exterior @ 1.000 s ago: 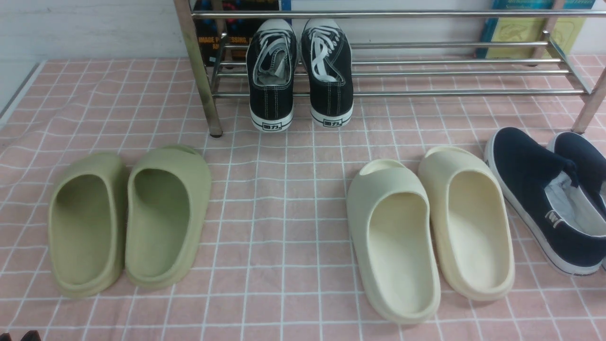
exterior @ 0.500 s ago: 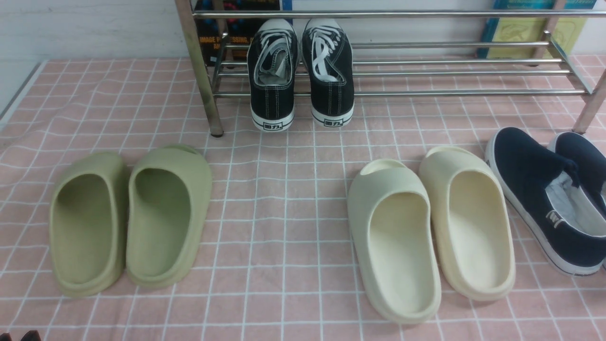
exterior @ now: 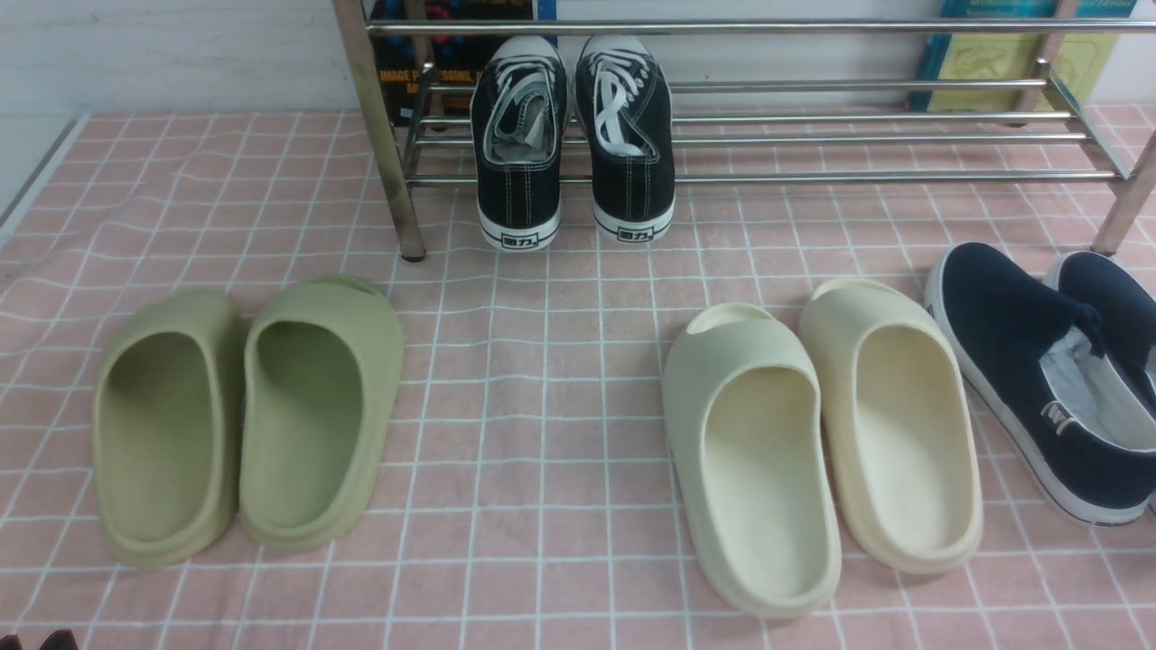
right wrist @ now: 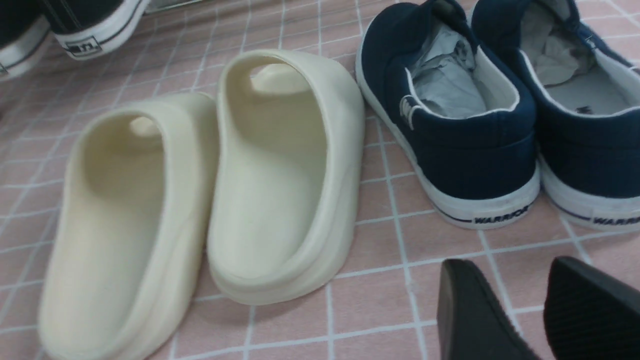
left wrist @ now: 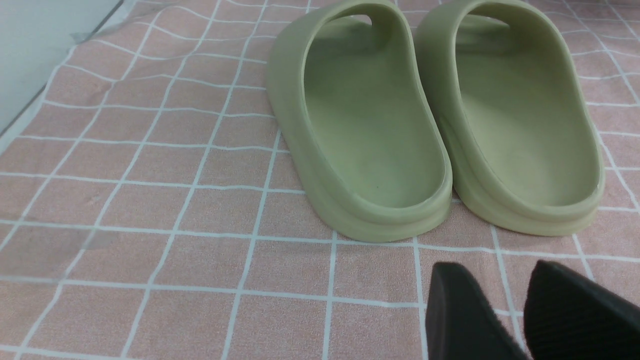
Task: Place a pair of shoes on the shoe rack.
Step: Use the right arm to grab the shoe closest to it
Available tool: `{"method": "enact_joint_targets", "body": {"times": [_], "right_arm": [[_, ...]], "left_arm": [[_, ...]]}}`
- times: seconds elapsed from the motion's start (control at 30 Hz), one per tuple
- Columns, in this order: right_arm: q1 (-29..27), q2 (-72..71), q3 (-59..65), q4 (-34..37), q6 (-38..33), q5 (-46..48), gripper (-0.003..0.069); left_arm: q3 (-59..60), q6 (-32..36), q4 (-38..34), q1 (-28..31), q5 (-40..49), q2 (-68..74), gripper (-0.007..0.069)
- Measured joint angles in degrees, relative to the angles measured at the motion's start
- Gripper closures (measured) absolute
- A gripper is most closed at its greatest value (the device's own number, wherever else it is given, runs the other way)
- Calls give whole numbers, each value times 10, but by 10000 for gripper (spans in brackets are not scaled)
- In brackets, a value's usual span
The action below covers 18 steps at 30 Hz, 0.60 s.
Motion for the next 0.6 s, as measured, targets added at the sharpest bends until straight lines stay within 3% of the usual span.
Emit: {"method": "enact_joint_targets", "body": {"times": [0.03, 0.33, 0.43, 0.6], "right_arm": [[0, 0, 0, 0, 0, 0, 419], [0, 0, 4, 314, 64, 18, 419], [0, 0, 4, 350, 68, 3, 419], [0, 0, 4, 348, 42, -31, 419]], "left_arm": [[0, 0, 0, 0, 0, 0, 384], [0, 0, 0, 0, 0, 0, 384], [0, 0, 0, 0, 0, 0, 384], [0, 0, 0, 0, 0, 0, 384]]}}
